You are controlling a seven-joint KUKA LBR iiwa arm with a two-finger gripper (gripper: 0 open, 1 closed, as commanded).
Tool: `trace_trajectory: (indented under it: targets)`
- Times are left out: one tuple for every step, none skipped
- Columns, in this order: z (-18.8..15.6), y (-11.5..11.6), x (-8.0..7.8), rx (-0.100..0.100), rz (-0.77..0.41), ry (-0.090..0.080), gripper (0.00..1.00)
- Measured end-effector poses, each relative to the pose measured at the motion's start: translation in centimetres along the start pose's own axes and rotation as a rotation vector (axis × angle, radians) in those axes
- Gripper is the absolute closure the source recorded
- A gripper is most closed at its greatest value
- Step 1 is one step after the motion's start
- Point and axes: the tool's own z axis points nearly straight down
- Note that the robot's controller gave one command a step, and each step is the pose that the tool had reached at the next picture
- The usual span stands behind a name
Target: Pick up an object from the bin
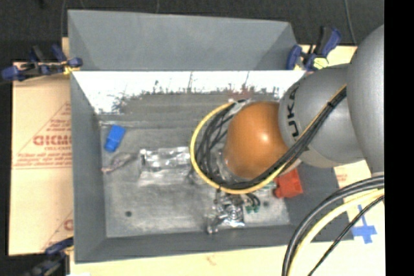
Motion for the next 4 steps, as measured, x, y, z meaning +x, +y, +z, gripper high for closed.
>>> trace_trajectory:
  targets:
    - [-2.6,4.1,-6.8,-0.002,0.189,0.005,0.0]
    - [0.1,9.6,-14.3,0.005,0.076,0.006,0.0]
    - [-0.4,10.1,-15.1,0.011,0.05,0.01,0.0]
    - [-0.3,10.5,-15.5,0.01,-0.019,0.01,0.0]
